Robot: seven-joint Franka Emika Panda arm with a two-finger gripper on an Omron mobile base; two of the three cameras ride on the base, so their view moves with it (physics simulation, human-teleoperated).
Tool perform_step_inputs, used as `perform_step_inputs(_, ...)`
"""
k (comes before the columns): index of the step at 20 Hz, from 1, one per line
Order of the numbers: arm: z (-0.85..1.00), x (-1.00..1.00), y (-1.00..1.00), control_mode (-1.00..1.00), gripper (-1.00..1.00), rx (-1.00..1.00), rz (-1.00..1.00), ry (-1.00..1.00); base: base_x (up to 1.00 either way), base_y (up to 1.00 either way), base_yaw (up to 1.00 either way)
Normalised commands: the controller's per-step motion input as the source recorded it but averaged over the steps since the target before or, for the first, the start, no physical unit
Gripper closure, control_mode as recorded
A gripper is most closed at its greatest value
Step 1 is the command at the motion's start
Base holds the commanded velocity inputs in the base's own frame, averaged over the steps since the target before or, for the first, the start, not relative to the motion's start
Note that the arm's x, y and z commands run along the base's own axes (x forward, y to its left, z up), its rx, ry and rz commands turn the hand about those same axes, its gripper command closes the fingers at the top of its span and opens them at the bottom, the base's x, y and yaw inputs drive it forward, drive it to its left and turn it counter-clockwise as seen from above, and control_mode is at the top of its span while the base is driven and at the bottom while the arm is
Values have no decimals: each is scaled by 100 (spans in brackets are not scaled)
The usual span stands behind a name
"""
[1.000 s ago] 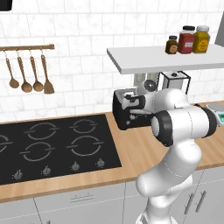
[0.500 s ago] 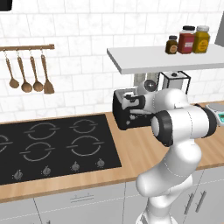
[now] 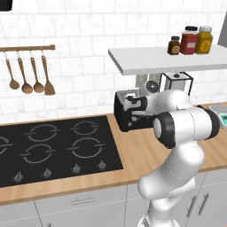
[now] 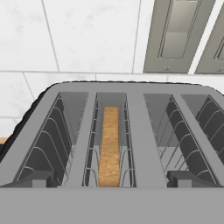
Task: Start the toaster. Once the lever pops up, take the bread to the plate on the dining counter.
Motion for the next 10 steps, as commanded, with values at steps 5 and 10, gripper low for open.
perform_step_inputs(5,0,0,0,-100,-100,0,0,0,0,0,0)
perform_step_inputs(10,0,0,0,-100,-100,0,0,0,0,0,0)
